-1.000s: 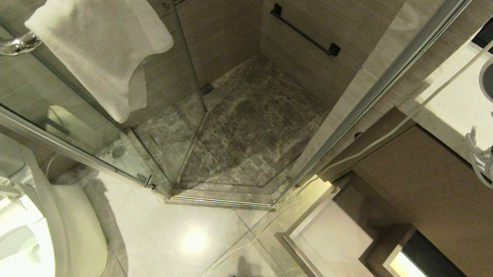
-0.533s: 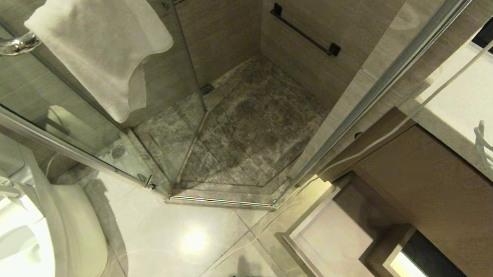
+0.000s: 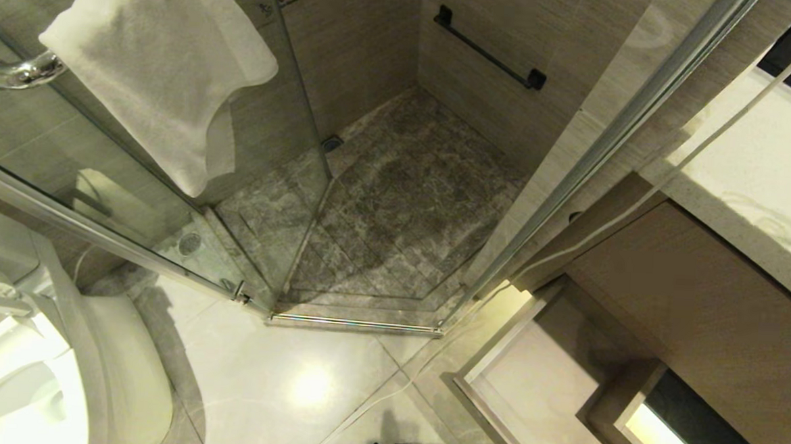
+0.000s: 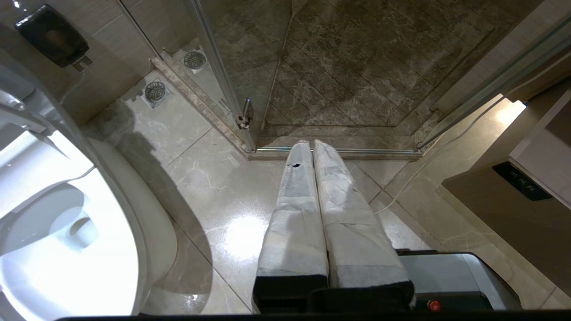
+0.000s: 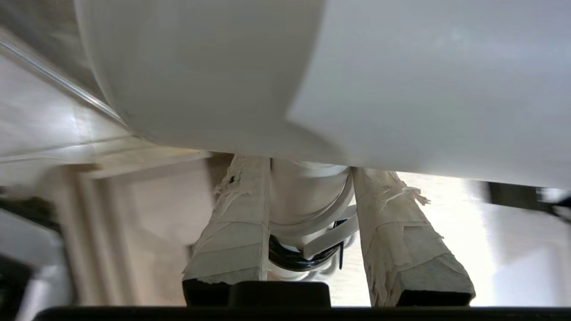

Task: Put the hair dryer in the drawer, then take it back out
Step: Put it into the drawer

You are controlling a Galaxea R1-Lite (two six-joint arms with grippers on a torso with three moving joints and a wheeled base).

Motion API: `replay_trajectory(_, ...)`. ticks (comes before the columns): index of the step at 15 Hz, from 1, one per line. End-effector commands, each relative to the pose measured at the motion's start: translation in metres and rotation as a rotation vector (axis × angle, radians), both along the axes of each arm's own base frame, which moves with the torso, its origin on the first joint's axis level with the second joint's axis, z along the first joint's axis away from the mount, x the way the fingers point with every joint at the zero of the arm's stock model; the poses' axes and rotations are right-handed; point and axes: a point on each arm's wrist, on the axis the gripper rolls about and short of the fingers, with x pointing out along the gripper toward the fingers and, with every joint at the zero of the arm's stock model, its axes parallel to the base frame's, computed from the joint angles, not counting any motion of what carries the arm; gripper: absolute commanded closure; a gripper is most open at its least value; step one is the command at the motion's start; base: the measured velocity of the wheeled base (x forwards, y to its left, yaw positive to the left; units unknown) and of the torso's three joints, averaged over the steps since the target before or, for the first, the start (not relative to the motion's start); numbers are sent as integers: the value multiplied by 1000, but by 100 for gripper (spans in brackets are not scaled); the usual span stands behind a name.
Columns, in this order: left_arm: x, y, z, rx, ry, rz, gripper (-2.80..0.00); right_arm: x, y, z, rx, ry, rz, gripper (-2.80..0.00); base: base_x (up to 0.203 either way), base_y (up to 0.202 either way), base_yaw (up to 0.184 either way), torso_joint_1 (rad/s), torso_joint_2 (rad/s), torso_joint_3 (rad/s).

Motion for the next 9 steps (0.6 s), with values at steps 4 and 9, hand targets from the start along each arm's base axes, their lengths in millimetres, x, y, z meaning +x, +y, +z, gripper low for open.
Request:
replay_trajectory(4, 0, 0, 0, -1, 1, 1, 0, 12, -5, 6, -112, -2, -13, 0, 0, 0, 0, 0, 0, 0)
replay_trajectory(9, 0, 0, 0, 0, 2, -1, 0, 21, -9, 8, -178, 4, -29, 0, 0, 0, 0, 0, 0, 0)
